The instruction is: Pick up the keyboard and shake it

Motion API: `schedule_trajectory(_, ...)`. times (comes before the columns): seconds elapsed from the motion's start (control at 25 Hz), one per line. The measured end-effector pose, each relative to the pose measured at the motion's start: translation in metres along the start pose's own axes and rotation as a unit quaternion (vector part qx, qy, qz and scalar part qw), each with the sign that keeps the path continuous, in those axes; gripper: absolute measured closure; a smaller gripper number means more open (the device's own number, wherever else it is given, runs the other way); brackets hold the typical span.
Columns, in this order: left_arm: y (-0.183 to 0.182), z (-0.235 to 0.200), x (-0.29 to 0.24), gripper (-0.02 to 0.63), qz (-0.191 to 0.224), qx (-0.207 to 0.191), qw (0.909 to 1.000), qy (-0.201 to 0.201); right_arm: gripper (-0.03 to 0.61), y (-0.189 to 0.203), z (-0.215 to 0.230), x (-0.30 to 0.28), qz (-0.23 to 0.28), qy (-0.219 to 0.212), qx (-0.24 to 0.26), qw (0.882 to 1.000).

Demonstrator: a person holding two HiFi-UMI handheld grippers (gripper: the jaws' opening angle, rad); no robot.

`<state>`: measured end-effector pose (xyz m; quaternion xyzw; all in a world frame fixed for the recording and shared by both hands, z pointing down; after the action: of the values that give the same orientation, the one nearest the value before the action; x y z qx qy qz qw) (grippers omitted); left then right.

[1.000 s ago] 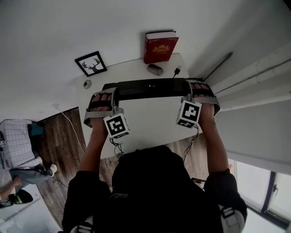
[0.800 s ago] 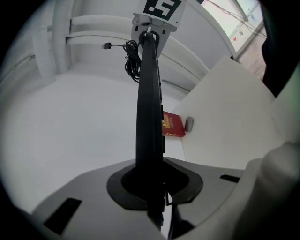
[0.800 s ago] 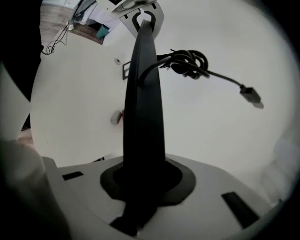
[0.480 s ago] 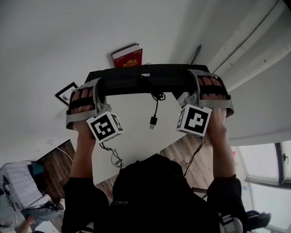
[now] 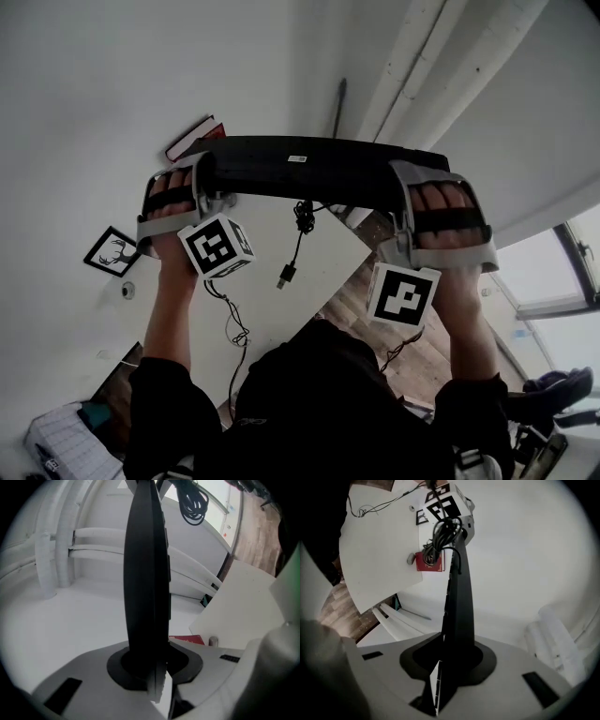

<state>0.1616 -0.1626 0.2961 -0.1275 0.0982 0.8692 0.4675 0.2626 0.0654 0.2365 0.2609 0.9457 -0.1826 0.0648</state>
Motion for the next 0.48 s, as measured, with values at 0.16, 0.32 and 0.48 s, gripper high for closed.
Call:
schedule_trajectory(0.16,-0.041,-0.008,-0.007,0.541,0.041,-0.003,0.9992,0.0,0.485,0.027,0.0,0.015,-0.048,0.011,0.018,0.999)
schedule_trajectory(0.32,-0.077,-0.02,-0.006,0.541,0.065,-0.006,0.9978,-0.015,0.485,0.059,0.005,0.01,-0.077,0.024,0.009,0.997)
schedule_trajectory(0.48,-0.085,-0.03,0.005,0.541,0.064,-0.016,0.9969,-0.043,0.489,0.075,0.005,0.005,-0.074,0.023,-0.028,0.997)
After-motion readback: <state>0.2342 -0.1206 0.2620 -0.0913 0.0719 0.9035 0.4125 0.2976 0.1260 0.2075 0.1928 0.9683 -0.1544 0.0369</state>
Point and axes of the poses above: the fingertips, and each gripper's own axes: x backward along the fingers, z to its right, y out of its underside, the point moved 4 cm from there along x, backward along the fingers, and after that the axes turned 10 degrees about -z, right-handed, at the moved point
